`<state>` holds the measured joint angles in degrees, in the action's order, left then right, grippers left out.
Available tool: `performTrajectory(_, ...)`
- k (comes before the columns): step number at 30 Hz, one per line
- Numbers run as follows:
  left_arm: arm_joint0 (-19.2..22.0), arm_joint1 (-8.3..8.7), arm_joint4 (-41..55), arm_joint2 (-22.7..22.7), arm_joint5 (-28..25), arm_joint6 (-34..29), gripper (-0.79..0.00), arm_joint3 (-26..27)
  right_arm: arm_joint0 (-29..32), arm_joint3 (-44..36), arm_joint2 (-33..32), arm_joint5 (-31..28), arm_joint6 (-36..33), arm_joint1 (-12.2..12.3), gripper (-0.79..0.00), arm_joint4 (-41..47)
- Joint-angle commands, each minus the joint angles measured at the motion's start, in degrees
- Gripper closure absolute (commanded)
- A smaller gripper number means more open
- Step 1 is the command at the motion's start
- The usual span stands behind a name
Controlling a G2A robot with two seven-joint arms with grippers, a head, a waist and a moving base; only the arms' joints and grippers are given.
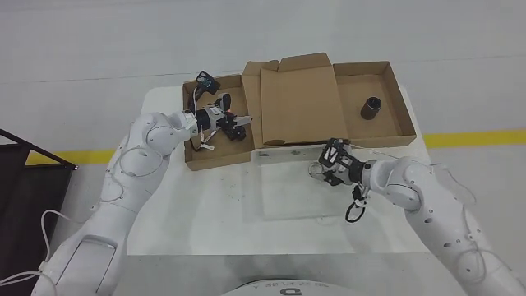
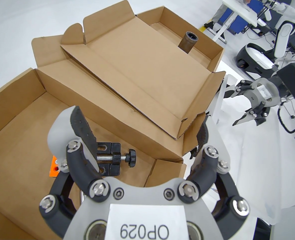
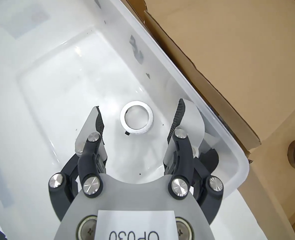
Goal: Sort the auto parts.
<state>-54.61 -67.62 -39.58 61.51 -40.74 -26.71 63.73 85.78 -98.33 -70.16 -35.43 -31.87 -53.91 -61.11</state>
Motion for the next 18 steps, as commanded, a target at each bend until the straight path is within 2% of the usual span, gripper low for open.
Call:
performTrajectory(1, 0.00, 0.00, 0.00, 0.00, 0.00, 0.00, -0.785, 0.00, -0.43, 0.93, 0.62, -0.02, -0.07, -0.12, -0.539, 0.37)
performTrajectory(5, 0.00, 0.00, 0.00, 0.00, 0.00, 0.00, -0.785, 0.00, -1.50, 2.32, 2.21, 0.44, -0.18, -0.46, -0.610, 0.74)
performTrajectory(18, 0.00, 0.00, 0.00, 0.00, 0.00, 0.00, -0.785, 0.00, -3.47, 3.80, 5.92, 0.62, -1.68, -1.09, -0.674, -0.06)
